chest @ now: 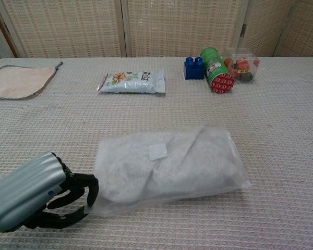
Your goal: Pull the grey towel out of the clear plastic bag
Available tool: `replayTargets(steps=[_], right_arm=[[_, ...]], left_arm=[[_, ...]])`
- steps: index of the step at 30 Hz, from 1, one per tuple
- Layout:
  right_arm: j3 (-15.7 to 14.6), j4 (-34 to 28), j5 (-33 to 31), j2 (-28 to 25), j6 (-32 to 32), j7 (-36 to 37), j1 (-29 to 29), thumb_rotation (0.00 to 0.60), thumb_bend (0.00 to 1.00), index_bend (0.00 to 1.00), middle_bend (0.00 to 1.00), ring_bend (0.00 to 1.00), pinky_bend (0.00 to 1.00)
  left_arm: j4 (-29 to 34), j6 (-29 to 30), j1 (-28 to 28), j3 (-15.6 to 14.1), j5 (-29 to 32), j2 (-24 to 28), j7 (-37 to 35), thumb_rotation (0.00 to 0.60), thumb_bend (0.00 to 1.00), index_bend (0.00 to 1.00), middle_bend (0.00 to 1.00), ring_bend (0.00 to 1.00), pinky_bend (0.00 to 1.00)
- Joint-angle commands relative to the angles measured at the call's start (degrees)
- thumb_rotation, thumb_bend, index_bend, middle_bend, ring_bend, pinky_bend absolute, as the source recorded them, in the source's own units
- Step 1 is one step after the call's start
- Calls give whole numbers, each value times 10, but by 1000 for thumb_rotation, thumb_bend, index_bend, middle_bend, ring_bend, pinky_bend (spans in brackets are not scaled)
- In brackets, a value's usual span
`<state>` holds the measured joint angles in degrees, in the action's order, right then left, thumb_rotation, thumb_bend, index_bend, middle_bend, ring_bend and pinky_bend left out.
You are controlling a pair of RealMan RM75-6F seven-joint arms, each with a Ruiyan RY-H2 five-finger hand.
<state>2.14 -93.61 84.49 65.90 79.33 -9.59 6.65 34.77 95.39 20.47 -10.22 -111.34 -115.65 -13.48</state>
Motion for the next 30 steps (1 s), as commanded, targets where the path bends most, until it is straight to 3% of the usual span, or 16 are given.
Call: replayTargets(steps=[1, 7, 12, 22, 30], right_arm=[[-1, -1, 0, 0, 0, -1, 0, 600, 113, 0, 0, 0, 0], [-3, 3, -1, 5, -8, -5, 4, 600, 113, 0, 0, 0, 0], [-5, 39, 14, 44, -33, 12, 24, 600, 117, 11, 0, 0, 0], [16, 100, 36, 105, -83, 96, 85, 600, 265, 308, 0, 0, 0], [27, 181, 36, 206, -154, 160, 155, 600, 315, 357, 0, 0, 0]], left_arm=[[-3, 1, 2, -1, 2, -5, -3, 600, 522, 657, 1000, 1000, 1000], [-9, 8, 4, -4, 6, -12, -11, 600, 577, 677, 1000, 1000, 1000], [-6, 15, 6, -7, 9, -7, -12, 600, 580, 684, 1000, 1000, 1000], [1, 12, 9, -6, 19, 2, -7, 600, 571, 680, 1000, 1000, 1000], [1, 13, 12, -3, 27, 6, -9, 600, 572, 683, 1000, 1000, 1000]])
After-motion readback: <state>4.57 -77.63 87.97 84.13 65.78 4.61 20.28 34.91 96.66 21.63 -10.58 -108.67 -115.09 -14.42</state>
